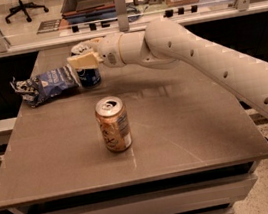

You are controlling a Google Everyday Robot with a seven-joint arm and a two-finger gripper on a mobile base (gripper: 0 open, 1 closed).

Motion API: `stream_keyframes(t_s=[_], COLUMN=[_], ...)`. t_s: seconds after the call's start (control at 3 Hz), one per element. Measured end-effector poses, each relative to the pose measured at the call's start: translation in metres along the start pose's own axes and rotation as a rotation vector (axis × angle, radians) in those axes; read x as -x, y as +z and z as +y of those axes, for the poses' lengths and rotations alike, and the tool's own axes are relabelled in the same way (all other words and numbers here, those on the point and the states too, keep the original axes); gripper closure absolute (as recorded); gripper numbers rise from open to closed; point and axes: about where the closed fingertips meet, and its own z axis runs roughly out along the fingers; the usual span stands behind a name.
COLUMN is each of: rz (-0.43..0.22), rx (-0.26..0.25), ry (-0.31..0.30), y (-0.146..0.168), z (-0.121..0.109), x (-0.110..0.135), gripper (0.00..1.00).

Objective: Move pepsi can near blue chip bag

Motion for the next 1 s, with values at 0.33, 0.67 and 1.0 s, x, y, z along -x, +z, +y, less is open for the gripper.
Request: stream_keyframes(t_s=[0.33,0.67,1.0], rz=[0.000,0.000,0.000], rx=[0.005,0.008,0.012], ry=[0.000,0.000,0.000], y=[0.0023,0.0041,0.0060], z=[0.0020,0.0035,0.0052], x=[0.0003,0.0004,0.0007], gripper=[0.35,0.12,0.00])
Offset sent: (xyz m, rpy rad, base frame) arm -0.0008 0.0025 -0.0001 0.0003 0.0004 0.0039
